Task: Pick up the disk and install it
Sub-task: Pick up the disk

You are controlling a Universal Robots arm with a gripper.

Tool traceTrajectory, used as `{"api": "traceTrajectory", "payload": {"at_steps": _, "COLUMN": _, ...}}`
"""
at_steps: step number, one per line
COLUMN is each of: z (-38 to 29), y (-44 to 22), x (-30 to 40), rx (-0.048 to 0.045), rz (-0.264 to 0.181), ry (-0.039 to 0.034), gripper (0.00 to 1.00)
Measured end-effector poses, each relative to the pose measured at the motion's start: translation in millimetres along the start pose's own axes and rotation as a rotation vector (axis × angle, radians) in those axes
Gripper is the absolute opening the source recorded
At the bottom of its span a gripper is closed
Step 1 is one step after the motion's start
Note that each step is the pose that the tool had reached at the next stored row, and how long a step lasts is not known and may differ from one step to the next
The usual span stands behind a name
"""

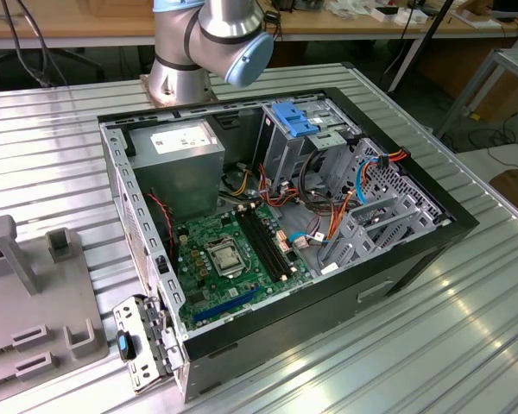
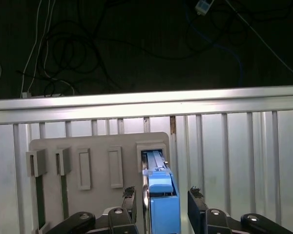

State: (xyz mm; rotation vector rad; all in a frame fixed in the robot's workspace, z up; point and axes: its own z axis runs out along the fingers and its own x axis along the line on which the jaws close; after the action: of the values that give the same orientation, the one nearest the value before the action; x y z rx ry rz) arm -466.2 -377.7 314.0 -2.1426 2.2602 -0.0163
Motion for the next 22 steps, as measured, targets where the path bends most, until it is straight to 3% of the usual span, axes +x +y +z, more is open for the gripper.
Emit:
{"api": "traceTrajectory", "payload": {"at_steps": 12, "z": 5.3, "y": -1.4, "x": 0.0, "rx": -0.0001, "rz": 0.000, "ry": 0.0000, "gripper": 0.54}}
{"api": "traceTrajectory", "payload": {"at_steps": 13, "z": 5.3, "y": -1.4, "x": 0.0, "rx": 0.0000, "rz": 0.000, "ry": 0.0001, "gripper": 0.53}}
{"api": "traceTrajectory", "payload": {"at_steps": 14, "z": 5.4, "y": -1.4, "x": 0.0, "rx": 0.0000, "rz": 0.000, "ry": 0.0000, "gripper": 0.45}}
{"api": "traceTrajectory", "payload": {"at_steps": 22, "z": 6.6, "y": -1.5, "x": 0.0, "rx": 0.0003, "rz": 0.000, "ry": 0.0025, "gripper": 0.45}}
